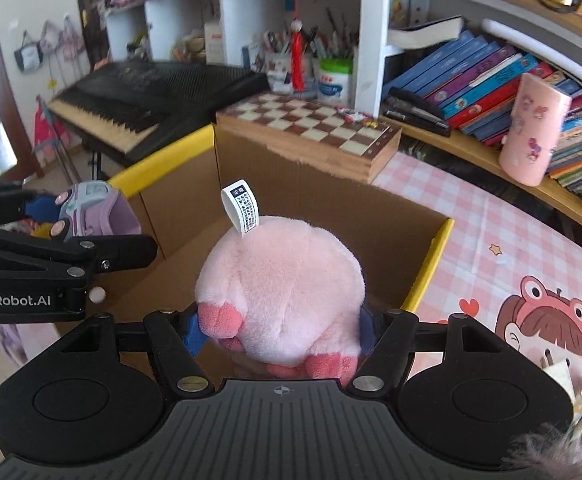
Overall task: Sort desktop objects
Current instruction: 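Carry the toy car and plush pig with both tools over the yellow box, then open both tools to drop the car and pig into the box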
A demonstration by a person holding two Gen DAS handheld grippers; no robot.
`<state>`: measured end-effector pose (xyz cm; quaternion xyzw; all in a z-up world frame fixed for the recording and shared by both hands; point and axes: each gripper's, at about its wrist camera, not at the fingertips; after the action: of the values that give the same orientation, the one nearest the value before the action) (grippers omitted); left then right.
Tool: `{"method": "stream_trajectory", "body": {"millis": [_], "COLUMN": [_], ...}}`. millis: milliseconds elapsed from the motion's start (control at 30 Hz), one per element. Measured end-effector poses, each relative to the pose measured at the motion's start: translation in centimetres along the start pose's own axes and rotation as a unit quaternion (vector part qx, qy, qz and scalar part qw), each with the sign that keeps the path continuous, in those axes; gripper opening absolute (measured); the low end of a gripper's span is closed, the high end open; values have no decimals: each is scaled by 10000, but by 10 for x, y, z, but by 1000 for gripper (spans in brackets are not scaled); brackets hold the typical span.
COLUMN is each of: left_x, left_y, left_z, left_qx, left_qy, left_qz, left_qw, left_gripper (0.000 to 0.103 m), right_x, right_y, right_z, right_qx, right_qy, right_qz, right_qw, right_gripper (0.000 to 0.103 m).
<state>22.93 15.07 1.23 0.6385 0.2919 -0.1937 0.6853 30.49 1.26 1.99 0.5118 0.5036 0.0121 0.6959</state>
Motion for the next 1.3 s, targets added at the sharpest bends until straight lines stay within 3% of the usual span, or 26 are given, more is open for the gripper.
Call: {"method": "stream_trajectory", "body": {"millis": [200, 500, 667, 800, 1000, 1300], "left_x": [16, 35, 40, 43, 32, 3], "left_y": [4, 11, 11, 12, 12, 14], "left_z": [-2, -5, 1, 2, -2, -12], "left_qx": [35, 212, 460, 540, 319, 84], "left_qy": [87, 157, 173, 121, -28, 6], "left_qz": [-158, -377, -396, -430, -173, 208], "left_qw": [9998, 9989, 9980, 9975, 9993, 9997], "left_gripper": [67, 67, 67, 73, 86, 88], "right_x": [16, 42, 50, 51, 47, 31], "right_y": [4, 24, 23, 25, 25, 27], "right_z": [2, 12, 9, 7, 10, 8], "right_qx": [-330, -1047, -1452, -1548, -1329, -1173], "right_qy": [156, -41, 142, 157, 109, 13], "right_qz": [-140, -249, -395, -418, -308, -79], "right_qw": [9992, 9942, 9885, 9869, 9906, 9931], "right_gripper": [67, 69, 69, 70, 75, 79]}}
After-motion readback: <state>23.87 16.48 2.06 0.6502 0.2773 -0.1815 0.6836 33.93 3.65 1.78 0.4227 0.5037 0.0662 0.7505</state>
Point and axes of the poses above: each gripper's, at about its wrist camera, not at the fingertips, and x roughly the way its jaws point, z to its right, y to its top, and after that the axes turned 2 degrees about y, right-handed
